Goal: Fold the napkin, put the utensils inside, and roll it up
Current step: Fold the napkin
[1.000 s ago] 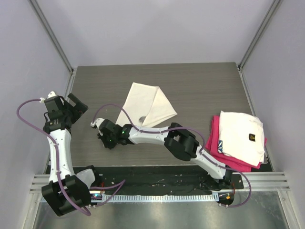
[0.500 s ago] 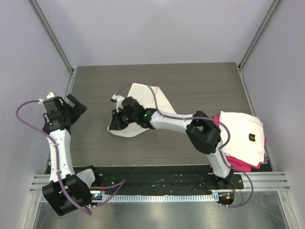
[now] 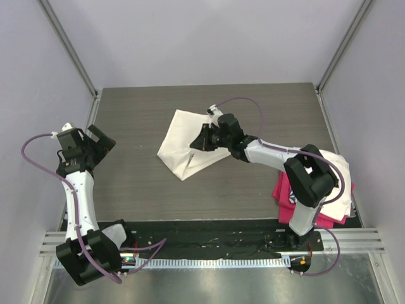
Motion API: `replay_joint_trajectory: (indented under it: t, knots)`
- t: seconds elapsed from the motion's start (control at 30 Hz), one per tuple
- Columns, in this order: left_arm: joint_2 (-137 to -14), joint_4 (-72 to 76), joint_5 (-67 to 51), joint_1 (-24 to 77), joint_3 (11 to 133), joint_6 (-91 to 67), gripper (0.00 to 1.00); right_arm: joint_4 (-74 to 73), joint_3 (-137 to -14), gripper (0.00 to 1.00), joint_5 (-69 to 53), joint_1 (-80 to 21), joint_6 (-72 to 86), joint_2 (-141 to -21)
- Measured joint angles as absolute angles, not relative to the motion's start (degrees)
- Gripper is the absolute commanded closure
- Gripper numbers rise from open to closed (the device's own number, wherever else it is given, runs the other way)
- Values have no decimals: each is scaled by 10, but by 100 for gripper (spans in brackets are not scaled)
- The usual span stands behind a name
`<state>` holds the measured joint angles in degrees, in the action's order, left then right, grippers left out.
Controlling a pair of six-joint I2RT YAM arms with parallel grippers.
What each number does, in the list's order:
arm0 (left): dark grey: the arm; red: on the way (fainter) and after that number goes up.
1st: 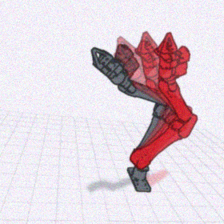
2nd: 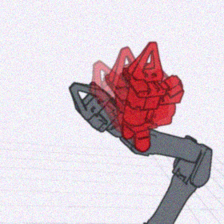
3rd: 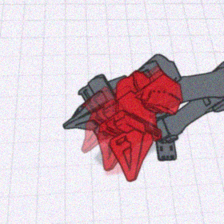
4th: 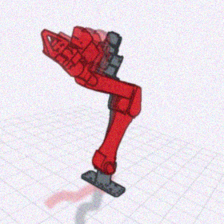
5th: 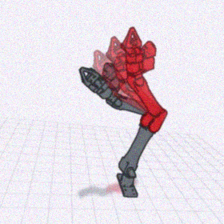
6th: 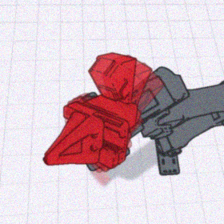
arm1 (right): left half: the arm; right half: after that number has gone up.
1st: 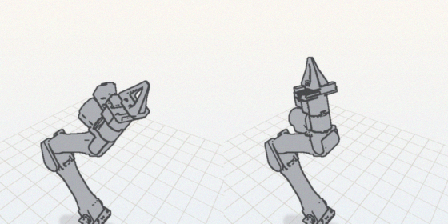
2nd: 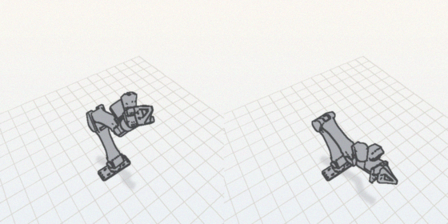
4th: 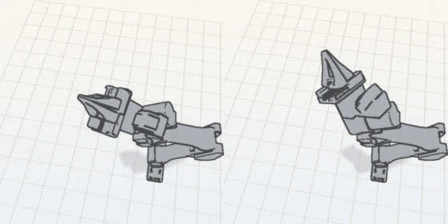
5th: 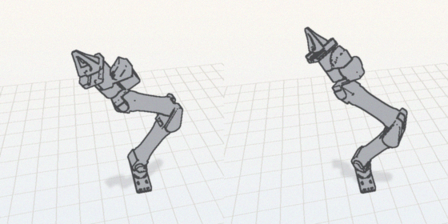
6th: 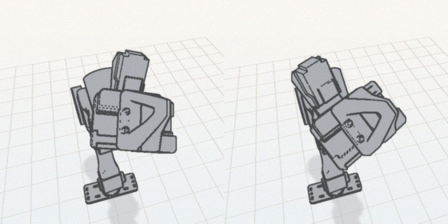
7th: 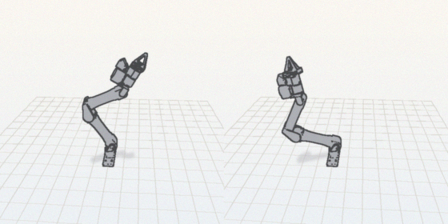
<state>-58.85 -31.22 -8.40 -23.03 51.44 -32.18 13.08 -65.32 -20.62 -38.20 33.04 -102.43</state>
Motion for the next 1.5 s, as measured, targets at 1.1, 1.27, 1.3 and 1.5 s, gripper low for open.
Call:
replay_joint_trajectory:
  t: [1.1,1.27,1.3,1.5]
  knots:
    - [-592,-304,-91,-232,512,-326,0,111,-548,99,-195,-218,308,-960]
    - [-592,-304,-91,-232,512,-326,0,109,-545,99,-189,-212,300,-972]
    - [-592,-304,-91,-232,512,-326,0,109,-545,99,-187,-211,299,-974]
    - [-592,-304,-91,-232,512,-326,0,98,-543,99,-176,-204,294,-991]
